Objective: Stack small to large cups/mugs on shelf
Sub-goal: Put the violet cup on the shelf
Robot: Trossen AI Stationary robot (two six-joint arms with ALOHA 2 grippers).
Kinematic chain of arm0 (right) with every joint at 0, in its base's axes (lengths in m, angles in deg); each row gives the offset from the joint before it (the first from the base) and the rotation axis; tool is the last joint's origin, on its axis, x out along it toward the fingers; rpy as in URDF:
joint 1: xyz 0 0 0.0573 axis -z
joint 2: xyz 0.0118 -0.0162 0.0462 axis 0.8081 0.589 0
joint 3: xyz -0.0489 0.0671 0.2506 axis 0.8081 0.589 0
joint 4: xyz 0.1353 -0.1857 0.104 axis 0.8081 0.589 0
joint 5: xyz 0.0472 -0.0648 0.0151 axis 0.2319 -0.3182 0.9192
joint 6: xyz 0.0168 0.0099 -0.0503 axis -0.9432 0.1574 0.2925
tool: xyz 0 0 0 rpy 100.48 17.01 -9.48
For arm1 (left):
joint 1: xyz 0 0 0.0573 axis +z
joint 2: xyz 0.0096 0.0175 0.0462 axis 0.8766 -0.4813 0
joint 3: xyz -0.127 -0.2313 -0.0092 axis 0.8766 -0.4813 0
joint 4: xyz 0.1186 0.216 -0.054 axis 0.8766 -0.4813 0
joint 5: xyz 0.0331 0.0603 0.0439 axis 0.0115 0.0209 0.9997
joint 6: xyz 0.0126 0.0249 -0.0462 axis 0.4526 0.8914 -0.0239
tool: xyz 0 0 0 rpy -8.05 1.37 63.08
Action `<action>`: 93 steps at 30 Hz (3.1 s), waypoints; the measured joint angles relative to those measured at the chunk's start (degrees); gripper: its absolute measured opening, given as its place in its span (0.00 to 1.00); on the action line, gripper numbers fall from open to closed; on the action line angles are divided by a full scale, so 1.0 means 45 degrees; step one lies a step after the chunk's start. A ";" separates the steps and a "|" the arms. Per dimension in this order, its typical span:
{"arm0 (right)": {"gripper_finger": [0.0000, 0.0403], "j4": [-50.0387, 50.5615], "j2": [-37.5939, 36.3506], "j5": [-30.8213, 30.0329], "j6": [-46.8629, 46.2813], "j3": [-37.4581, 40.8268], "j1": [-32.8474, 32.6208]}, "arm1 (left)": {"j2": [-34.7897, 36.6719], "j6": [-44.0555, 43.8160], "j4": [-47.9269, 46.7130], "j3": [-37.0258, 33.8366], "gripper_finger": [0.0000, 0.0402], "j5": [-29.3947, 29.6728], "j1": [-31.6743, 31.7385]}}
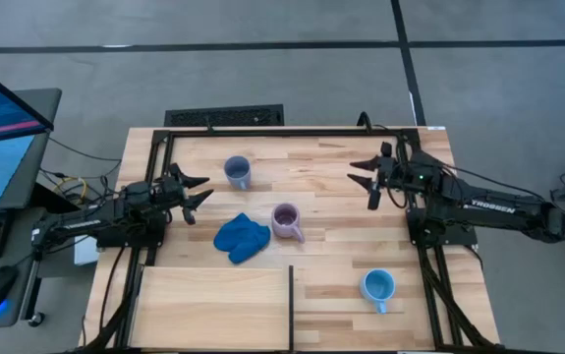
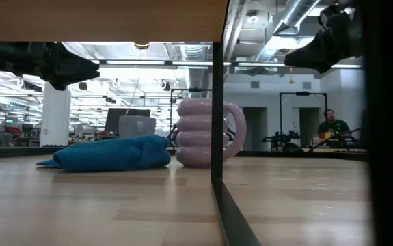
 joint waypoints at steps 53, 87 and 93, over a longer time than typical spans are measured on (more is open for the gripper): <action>0.44 0.0243 0.0009 -0.0291 0.0001 0.0029 -0.0384 | -0.2392 0.0661 0.0143 0.2380 0.45 -0.0428 -0.0010; 0.44 0.0248 0.0009 -0.0296 -0.0005 0.0029 -0.0379 | -1.6232 -0.0758 -0.5949 1.2882 0.45 0.0774 -0.2322; 0.45 0.0244 0.0009 -0.0296 -0.0009 0.0029 -0.0379 | -1.8156 -0.1309 -0.7218 1.4767 0.45 0.0977 -0.2317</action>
